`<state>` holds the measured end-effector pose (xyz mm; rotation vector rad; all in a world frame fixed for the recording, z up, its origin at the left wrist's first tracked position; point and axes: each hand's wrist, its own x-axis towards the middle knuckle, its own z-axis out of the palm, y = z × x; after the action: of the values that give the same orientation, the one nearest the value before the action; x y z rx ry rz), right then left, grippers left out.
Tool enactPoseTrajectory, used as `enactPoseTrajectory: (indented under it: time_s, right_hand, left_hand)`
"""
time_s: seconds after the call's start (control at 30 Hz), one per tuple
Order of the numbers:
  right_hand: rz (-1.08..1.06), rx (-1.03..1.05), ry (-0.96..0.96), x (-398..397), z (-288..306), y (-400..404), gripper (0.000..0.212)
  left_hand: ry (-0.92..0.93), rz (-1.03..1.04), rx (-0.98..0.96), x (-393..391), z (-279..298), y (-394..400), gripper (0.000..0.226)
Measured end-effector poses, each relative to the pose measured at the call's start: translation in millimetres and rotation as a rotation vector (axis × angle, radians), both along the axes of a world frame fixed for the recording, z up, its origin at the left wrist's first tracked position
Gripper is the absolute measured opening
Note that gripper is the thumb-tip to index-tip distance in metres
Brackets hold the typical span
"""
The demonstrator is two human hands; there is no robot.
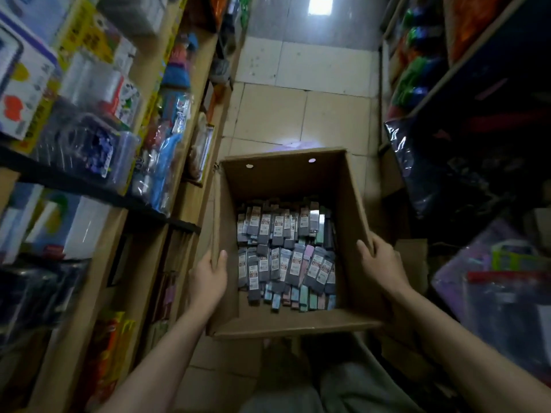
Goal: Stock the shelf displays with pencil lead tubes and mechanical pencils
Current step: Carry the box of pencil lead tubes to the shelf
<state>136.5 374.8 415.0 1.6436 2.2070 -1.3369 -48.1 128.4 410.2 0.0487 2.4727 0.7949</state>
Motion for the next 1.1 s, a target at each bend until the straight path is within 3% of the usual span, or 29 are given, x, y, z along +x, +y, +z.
enactPoseTrajectory:
  time_s: [0.23, 0.47, 0.77, 0.93, 1.1]
  right_hand:
    - [-0.039, 0.080, 0.037, -65, 36, 113, 0.030]
    - [-0.073, 0.184, 0.116, -159, 86, 227, 0.016]
    - [-0.110, 0.306, 0.105, -330, 96, 381, 0.032]
    - [-0.159, 0.285, 0.048, -420, 106, 472, 0.030]
    - [-0.249, 0.238, 0.041, -493, 114, 567, 0.023]
  left_hand:
    - [0.094, -0.070, -0.001, -77, 36, 127, 0.033]
    - [0.140, -0.140, 0.021, -188, 82, 252, 0.045]
    - [0.156, -0.176, 0.098, -368, 94, 418, 0.049]
    - [0.154, -0.244, 0.125, -472, 103, 515, 0.034]
    - [0.148, -0.285, 0.130, -561, 115, 625, 0.036]
